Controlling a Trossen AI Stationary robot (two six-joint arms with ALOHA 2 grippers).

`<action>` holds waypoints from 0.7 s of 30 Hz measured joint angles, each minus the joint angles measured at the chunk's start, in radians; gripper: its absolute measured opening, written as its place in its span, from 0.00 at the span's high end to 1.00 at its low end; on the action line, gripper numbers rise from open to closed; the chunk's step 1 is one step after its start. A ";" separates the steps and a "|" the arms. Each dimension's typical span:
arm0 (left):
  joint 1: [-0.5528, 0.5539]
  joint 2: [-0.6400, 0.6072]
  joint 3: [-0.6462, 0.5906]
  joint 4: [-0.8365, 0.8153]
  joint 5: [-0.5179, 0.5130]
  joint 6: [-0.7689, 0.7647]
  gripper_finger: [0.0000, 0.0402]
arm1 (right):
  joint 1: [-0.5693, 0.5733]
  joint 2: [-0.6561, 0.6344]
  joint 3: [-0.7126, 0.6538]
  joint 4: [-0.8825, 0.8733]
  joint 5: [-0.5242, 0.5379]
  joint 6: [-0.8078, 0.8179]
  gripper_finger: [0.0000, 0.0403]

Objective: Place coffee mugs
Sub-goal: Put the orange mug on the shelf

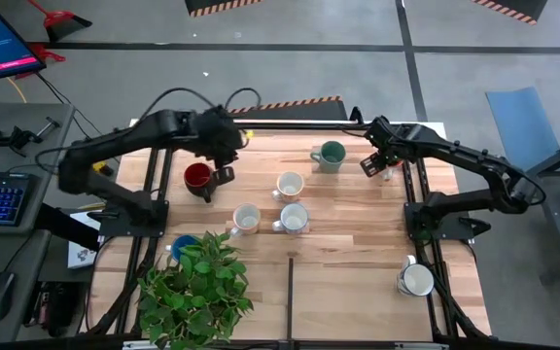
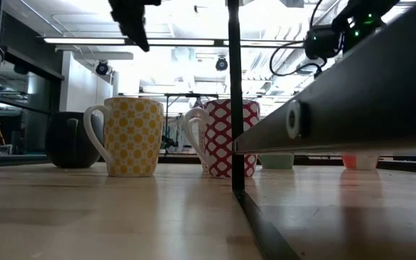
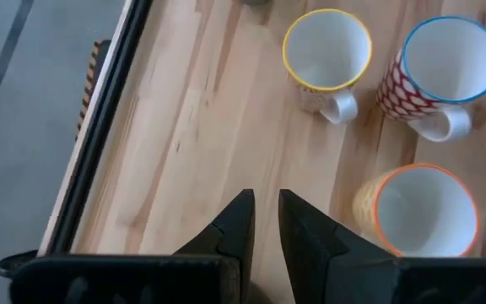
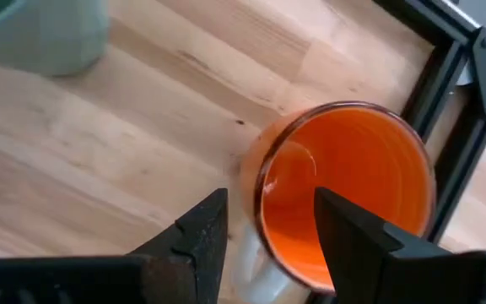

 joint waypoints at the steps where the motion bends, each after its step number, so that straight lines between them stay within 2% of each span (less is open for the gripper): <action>1: 0.000 -0.023 -0.020 0.004 0.000 -0.013 0.88 | -0.007 0.000 -0.013 0.015 -0.016 0.000 0.61; 5: 0.000 -0.094 -0.088 0.009 -0.004 -0.062 0.88 | -0.025 0.000 -0.073 0.071 -0.075 0.006 0.61; 10: 0.000 -0.129 -0.146 0.032 -0.004 -0.102 0.88 | -0.025 0.000 -0.146 0.131 -0.075 0.034 0.61; 15: 0.000 -0.127 -0.165 0.092 -0.005 -0.111 0.88 | -0.025 0.001 -0.161 0.190 -0.051 0.032 0.62; 21: -0.011 -0.127 -0.170 0.141 -0.006 -0.127 0.88 | -0.025 0.001 -0.161 0.241 -0.059 0.008 0.75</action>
